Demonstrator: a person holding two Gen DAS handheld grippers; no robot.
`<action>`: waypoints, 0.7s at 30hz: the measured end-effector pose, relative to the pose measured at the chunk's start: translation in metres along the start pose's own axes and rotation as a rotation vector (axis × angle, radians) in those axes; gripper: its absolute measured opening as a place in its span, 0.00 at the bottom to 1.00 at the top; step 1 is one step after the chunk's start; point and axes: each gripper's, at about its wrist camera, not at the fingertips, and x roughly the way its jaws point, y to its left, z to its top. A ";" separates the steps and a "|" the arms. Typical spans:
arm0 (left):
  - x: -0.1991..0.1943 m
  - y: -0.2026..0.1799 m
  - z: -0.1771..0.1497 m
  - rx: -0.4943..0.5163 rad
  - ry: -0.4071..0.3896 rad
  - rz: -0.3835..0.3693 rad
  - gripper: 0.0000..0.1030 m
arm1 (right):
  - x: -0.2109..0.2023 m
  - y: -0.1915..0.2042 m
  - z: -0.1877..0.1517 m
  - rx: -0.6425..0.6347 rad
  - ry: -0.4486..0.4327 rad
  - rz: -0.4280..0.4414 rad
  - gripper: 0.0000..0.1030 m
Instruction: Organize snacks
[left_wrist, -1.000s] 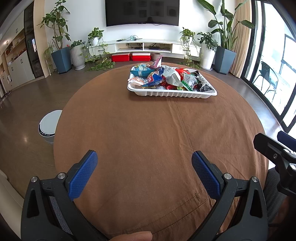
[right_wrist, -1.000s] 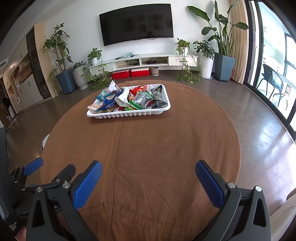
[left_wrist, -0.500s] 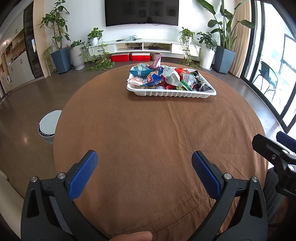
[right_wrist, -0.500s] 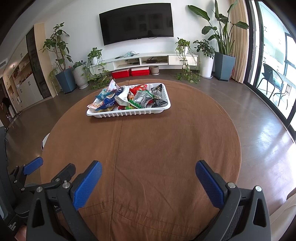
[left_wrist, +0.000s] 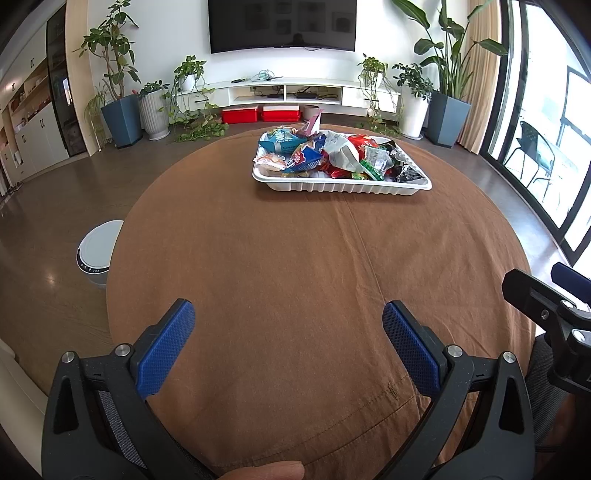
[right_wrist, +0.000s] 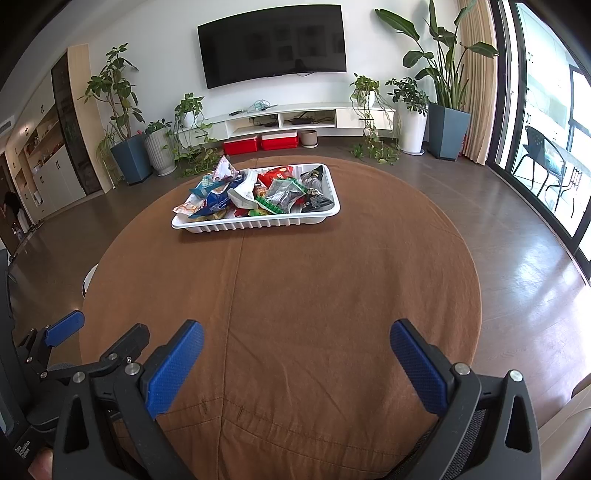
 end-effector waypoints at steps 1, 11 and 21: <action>0.000 0.000 0.000 0.000 0.000 0.001 1.00 | 0.000 0.000 0.000 0.000 0.000 0.000 1.00; 0.000 0.000 0.000 0.001 0.001 0.002 1.00 | -0.001 -0.002 -0.003 0.000 0.003 0.001 1.00; 0.001 0.000 0.000 0.002 0.000 -0.001 1.00 | -0.003 -0.002 -0.002 -0.001 0.005 0.000 1.00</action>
